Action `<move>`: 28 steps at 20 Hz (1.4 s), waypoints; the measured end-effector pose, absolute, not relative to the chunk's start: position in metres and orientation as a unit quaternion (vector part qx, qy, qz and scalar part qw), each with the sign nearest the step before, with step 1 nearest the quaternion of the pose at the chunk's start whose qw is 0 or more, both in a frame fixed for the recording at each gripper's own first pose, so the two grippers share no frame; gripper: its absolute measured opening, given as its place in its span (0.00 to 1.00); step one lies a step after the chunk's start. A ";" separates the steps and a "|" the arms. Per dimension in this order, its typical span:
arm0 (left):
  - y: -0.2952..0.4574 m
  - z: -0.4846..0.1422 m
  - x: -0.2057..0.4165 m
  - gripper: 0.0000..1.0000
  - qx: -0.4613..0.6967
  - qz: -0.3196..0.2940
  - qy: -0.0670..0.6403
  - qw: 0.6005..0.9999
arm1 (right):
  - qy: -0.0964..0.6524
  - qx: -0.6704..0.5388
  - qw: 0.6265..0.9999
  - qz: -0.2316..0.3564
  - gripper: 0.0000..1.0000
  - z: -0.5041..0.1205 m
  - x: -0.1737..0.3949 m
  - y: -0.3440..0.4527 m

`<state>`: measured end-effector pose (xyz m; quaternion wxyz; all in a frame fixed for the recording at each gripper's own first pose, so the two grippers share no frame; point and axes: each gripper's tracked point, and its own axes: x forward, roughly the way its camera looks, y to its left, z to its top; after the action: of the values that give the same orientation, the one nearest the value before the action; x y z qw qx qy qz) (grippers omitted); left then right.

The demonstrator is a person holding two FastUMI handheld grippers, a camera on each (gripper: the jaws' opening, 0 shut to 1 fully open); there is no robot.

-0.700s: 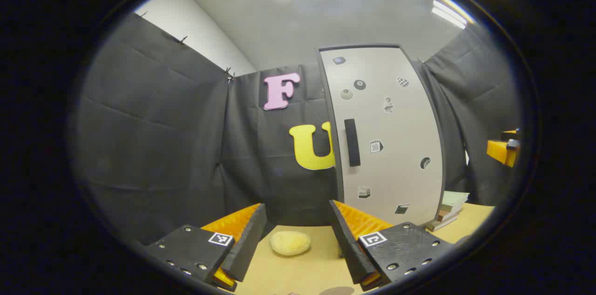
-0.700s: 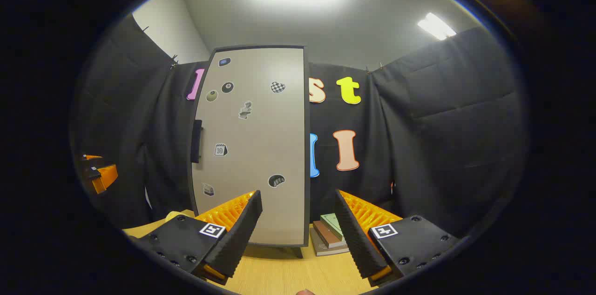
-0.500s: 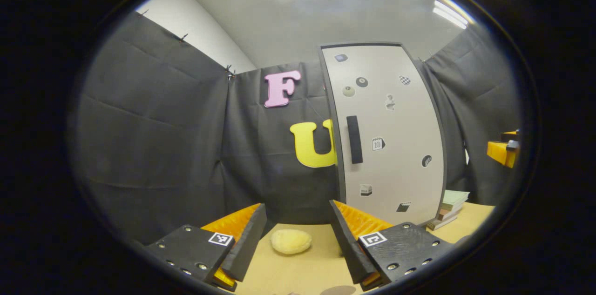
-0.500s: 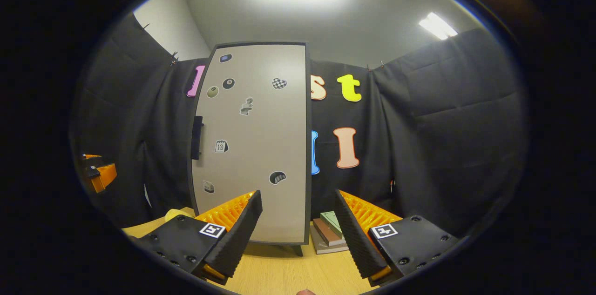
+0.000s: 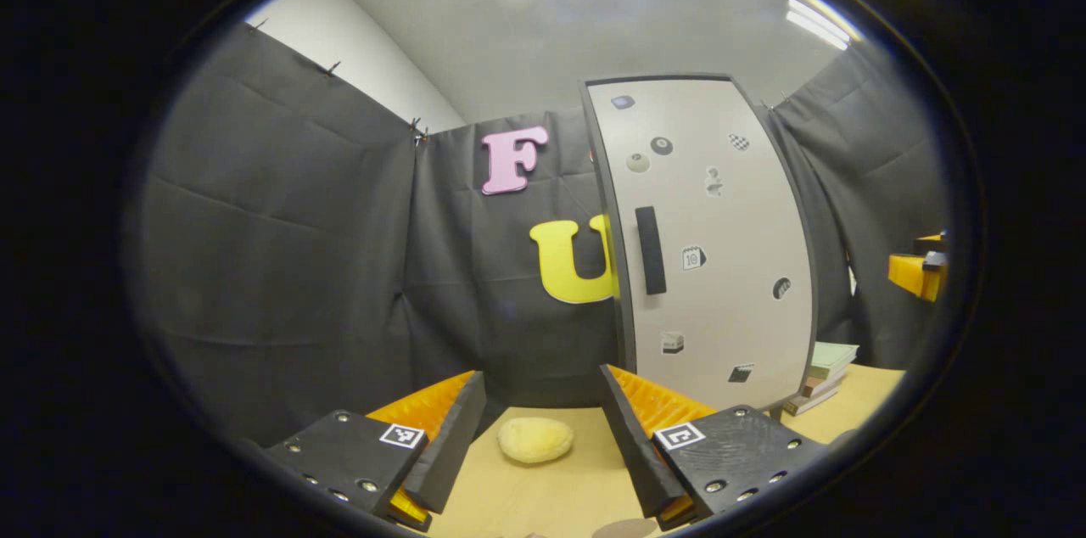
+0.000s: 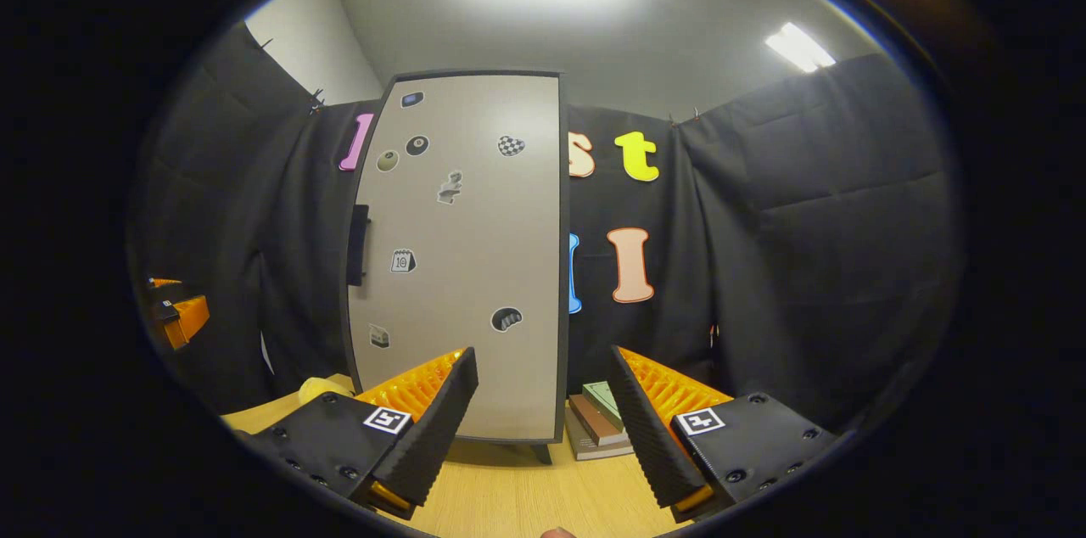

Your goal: Open the cabinet door with the right hand, grasp the bottle in the cabinet with the left hand and place it on the coaster, then close the cabinet door with the right hand.

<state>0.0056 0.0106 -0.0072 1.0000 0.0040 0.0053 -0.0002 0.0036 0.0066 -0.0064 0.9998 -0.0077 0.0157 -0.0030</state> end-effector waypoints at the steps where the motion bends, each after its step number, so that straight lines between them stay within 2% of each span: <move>1: 0.012 -0.006 0.006 0.82 0.004 0.000 0.004 1.000 | 0.015 -0.008 1.000 -0.002 0.98 -0.006 0.004 0.008; 5: 0.014 -0.006 0.008 0.83 0.005 0.001 0.005 1.000 | 0.013 -0.010 1.000 0.003 0.98 -0.003 0.004 0.013; 6: 0.014 -0.007 0.008 0.80 0.005 0.001 0.005 1.000 | 0.012 -0.010 1.000 0.004 0.98 -0.003 0.005 0.014; 7: 0.014 -0.006 0.009 0.83 0.006 0.001 0.006 1.000 | 0.013 -0.010 1.000 0.005 0.98 -0.002 0.006 0.016; 15: 0.027 -0.007 0.008 0.83 0.013 0.012 0.006 1.000 | 0.008 -0.010 1.000 0.029 0.97 0.012 0.023 0.040; 21: 0.053 -0.013 -0.001 0.83 0.017 0.033 0.013 0.999 | 0.012 -0.011 0.998 0.067 0.98 0.028 0.049 0.079; 22: 0.058 -0.014 -0.003 0.80 0.018 0.037 0.014 0.999 | 0.009 -0.012 0.997 0.073 0.97 0.031 0.054 0.086; 24: 0.072 -0.017 -0.007 0.83 0.021 0.048 0.017 0.998 | 0.000 -0.011 0.996 0.087 0.97 0.040 0.062 0.103; 25: 0.079 -0.017 -0.009 0.80 0.023 0.054 0.017 0.998 | -0.001 -0.010 0.996 0.094 0.98 0.042 0.066 0.111; 28: 0.106 -0.021 -0.019 0.85 0.031 0.077 0.020 0.996 | -0.003 0.001 0.993 0.118 0.98 0.049 0.077 0.142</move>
<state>-0.0187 0.1060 -0.0207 0.9964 0.0305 0.0198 0.0765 0.0773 0.1419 0.0488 0.9931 0.0011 -0.0031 0.1176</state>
